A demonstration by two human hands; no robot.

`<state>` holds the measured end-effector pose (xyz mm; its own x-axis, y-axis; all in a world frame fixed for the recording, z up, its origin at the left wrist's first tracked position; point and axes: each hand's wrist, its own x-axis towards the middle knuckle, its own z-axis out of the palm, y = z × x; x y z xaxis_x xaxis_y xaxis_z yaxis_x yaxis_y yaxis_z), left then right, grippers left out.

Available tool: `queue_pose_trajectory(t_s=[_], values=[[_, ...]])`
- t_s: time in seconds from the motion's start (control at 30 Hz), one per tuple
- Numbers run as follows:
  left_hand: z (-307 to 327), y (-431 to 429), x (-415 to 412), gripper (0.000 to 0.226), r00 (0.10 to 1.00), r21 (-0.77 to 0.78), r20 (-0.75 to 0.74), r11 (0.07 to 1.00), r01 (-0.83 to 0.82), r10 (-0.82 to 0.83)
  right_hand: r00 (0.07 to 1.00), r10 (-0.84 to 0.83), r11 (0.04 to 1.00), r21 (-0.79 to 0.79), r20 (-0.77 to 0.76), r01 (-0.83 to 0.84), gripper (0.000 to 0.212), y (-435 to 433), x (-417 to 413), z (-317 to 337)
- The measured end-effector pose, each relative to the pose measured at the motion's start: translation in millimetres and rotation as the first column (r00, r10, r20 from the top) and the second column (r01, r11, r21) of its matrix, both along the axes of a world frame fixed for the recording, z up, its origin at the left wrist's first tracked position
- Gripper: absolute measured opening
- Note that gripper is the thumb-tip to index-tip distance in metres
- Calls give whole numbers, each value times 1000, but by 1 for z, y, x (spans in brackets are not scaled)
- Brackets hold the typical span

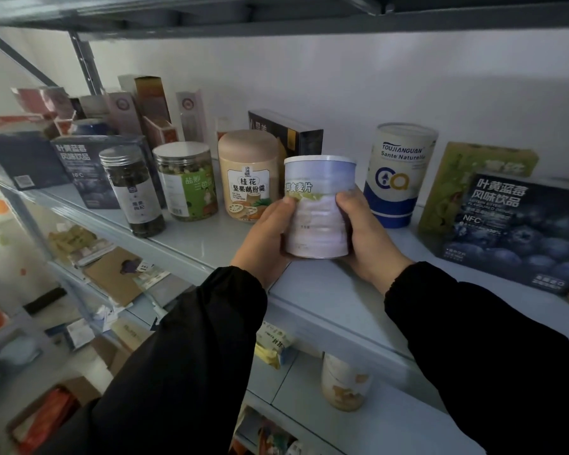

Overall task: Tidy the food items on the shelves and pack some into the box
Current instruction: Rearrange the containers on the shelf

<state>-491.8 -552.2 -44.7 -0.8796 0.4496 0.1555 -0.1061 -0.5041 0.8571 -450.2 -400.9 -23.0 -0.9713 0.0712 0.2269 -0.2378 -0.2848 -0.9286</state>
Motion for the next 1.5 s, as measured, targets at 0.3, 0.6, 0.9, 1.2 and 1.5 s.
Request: queue_pose_trajectory(t_s=[0.3, 0.6, 0.9, 1.2, 1.5], values=[[3, -2, 7, 60, 997, 81, 44, 995, 64, -68, 994, 107, 993, -56, -8, -107, 91, -3, 5, 1], [3, 4, 0, 52, 995, 55, 96, 998, -6, 1, 997, -43, 995, 85, -63, 49, 58, -2, 6, 3], [4, -1, 7, 67, 1000, 61, -23, 998, 7, -6, 999, 20, 997, 69, -36, -17, 55, 0, 4, 1], [6, -1, 6, 73, 999, 54, 26, 998, 37, -38, 997, 74, 997, 23, -10, -74, 65, -1, 3, -3], [0, -2, 3, 84, 996, 9, -86, 1000, 10, -9, 998, -11, 993, 119, -63, 18, 51, -1, 6, 2]])
